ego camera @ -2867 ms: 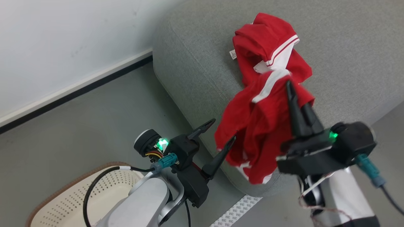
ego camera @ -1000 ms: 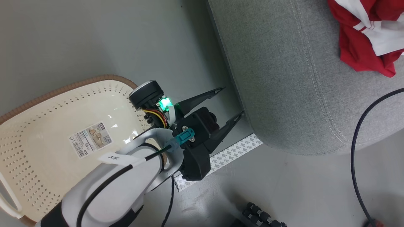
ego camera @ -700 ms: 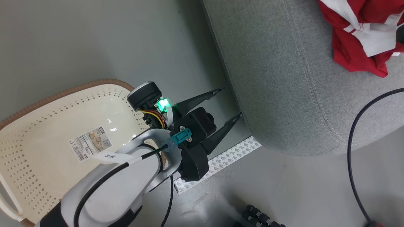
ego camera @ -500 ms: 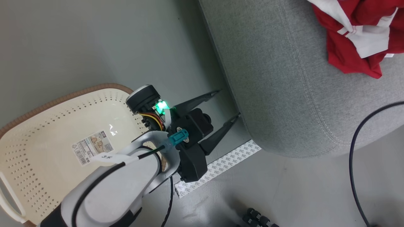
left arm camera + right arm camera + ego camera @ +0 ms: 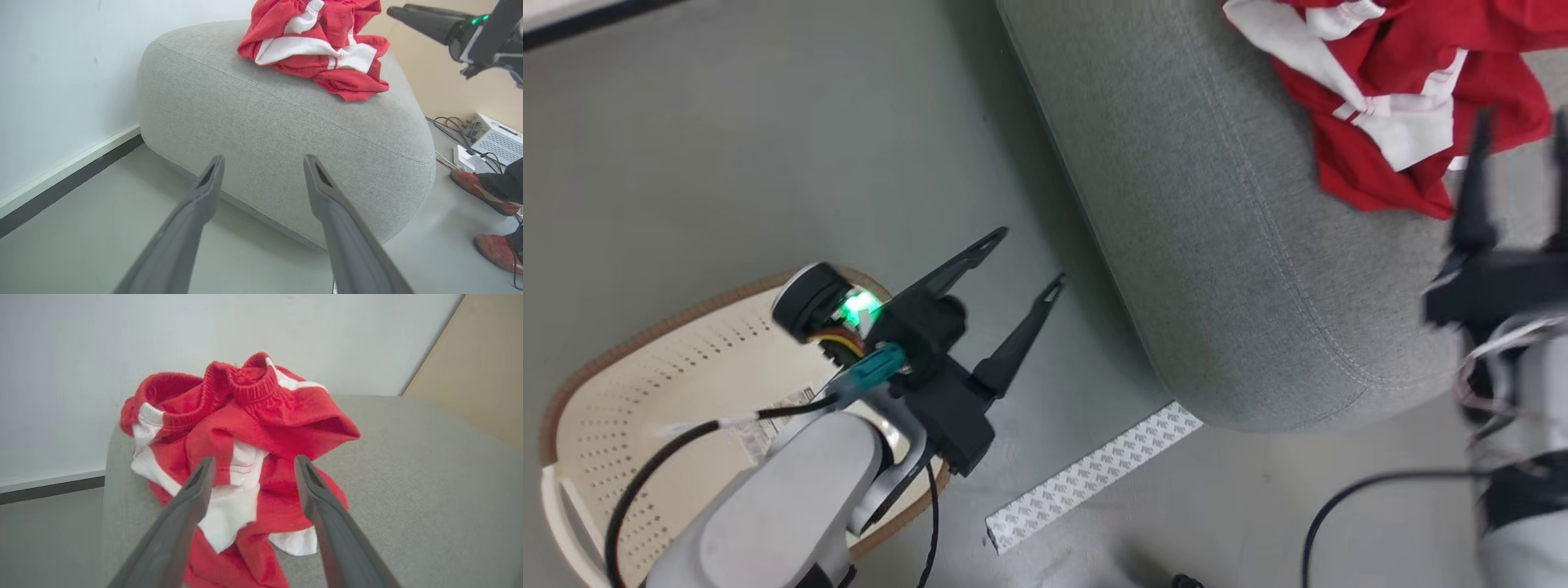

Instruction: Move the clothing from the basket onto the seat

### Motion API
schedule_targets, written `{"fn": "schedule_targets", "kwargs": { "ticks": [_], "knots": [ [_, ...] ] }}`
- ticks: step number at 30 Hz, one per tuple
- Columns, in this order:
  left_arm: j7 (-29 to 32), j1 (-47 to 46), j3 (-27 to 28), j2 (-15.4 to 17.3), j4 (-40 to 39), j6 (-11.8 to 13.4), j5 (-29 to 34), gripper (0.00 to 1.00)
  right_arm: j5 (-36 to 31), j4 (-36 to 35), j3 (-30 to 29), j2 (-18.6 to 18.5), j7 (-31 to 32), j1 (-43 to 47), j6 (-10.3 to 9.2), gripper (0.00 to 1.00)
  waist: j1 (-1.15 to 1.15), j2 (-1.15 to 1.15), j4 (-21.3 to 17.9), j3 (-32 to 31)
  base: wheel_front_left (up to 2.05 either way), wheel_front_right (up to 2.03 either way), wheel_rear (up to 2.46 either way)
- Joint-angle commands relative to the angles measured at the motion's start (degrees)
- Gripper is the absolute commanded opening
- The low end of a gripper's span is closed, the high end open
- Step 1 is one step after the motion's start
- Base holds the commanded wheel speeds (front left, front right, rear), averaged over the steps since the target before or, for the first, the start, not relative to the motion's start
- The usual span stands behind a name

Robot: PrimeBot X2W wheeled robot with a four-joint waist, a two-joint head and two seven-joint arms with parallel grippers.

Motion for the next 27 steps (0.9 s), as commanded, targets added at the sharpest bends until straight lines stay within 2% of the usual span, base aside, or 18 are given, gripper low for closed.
{"fn": "schedule_targets", "kwargs": {
  "ticks": [1,8,17,22,27],
  "knots": [
    [-0.95,1.71,0.74,0.29,0.27,0.64,-0.88,1.0,-0.49,-0.96,1.28,1.05,-0.07,2.05,-0.04,1.0,0.01,0.0,0.89,-2.88,0.0,0.0,0.0],
    [-6.14,8.09,5.29,0.41,1.64,5.39,-4.55,1.0,-0.39,-3.57,8.64,4.32,-0.07,8.74,-0.04,1.0,0.01,0.0,4.43,-8.41,0.0,0.0,0.0],
    [-13.64,17.17,12.45,-1.82,5.75,9.79,-10.73,1.0,-2.3,-5.69,15.0,4.98,-0.07,13.54,-0.04,1.0,0.01,0.0,12.37,-16.77,0.0,0.0,0.0],
    [-14.8,22.41,17.19,-2.5,7.05,10.91,-12.39,1.0,-2.5,-6.23,17.08,4.38,-0.07,15.92,-0.04,1.0,0.01,0.0,16.4,-21.38,0.0,0.0,0.0],
    [-14.85,29.71,25.0,-4.03,3.84,11.42,-9.6,1.0,-2.8,-7.42,18.88,3.72,-0.07,18.96,-0.04,1.0,0.01,0.0,19.97,-26.38,0.0,0.0,0.0]
  ]
}}
